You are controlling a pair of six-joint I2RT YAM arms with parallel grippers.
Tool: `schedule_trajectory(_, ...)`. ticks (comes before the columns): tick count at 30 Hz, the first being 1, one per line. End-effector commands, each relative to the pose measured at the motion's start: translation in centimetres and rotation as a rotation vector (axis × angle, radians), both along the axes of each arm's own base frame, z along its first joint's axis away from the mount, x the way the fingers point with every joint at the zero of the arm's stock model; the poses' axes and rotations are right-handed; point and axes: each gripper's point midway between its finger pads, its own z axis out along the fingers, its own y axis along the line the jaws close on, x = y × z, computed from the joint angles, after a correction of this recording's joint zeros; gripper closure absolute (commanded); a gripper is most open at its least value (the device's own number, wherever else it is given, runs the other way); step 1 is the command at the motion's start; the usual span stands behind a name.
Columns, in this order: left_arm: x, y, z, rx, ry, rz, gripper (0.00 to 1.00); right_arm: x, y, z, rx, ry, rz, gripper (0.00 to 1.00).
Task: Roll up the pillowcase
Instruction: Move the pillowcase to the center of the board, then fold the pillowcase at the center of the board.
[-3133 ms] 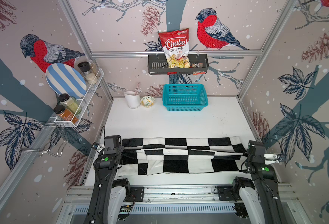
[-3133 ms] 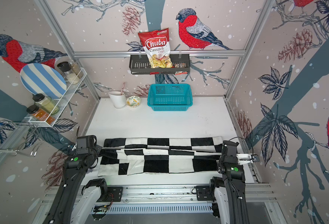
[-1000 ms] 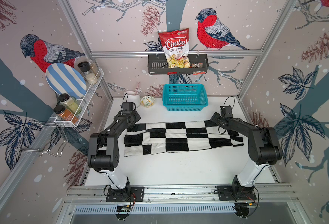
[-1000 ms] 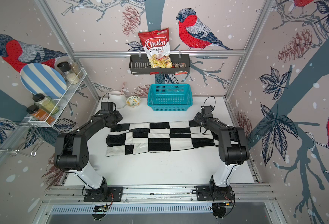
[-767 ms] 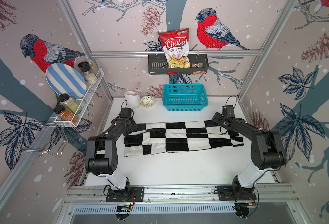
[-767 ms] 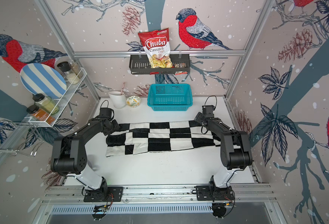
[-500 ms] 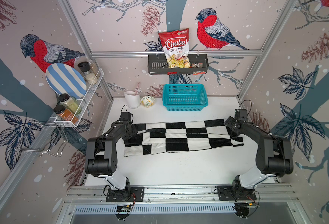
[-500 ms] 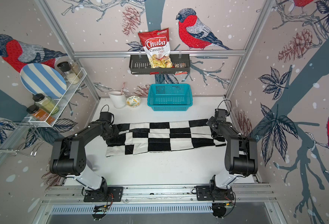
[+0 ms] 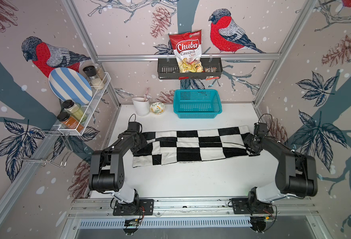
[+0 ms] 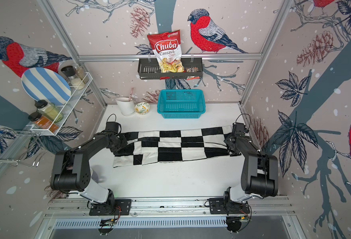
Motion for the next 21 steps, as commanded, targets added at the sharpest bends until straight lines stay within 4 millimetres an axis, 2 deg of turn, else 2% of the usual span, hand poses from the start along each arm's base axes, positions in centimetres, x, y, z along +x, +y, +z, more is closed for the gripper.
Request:
schedule_trajectory(1, 0.7, 0.0, 0.6, -0.004, -0.037, -0.003, 0.62, -2.7, 0.2, -0.4, 0.003, 0.049, -0.017, 0.34)
schedule_trajectory(4, 0.9, 0.0, 1.5, 0.001, -0.056, -0.005, 0.62, -4.4, 0.7, -0.6, 0.009, 0.063, -0.012, 0.37)
schedule_trajectory(6, 1.0, 0.1, 2.2, 0.004, -0.073, -0.005, 0.62, -4.4, 0.9, 0.1, -0.018, 0.043, 0.007, 0.38)
schedule_trajectory(8, 1.2, 0.0, 2.9, 0.004, -0.092, -0.016, 0.62, -3.5, 1.5, 1.3, -0.054, 0.005, 0.045, 0.38)
schedule_trajectory(11, 1.2, -0.2, 3.1, 0.002, -0.094, -0.033, 0.61, -1.0, 4.1, 3.3, -0.146, -0.037, 0.156, 0.37)
schedule_trajectory(12, 1.1, -0.2, 2.9, -0.002, -0.086, -0.035, 0.61, 0.0, 5.4, 4.0, -0.172, -0.051, 0.196, 0.37)
schedule_trajectory(14, 0.7, -0.3, 2.4, -0.004, -0.068, -0.042, 0.61, 1.7, 8.4, 4.2, -0.175, -0.063, 0.293, 0.36)
schedule_trajectory(17, 0.1, 0.1, 1.7, 0.022, -0.030, -0.049, 0.60, 3.8, 13.3, 3.8, -0.141, -0.085, 0.446, 0.36)
schedule_trajectory(21, -0.4, 0.8, 0.9, 0.066, 0.012, -0.060, 0.57, 5.4, 20.8, 3.9, -0.065, -0.140, 0.666, 0.35)
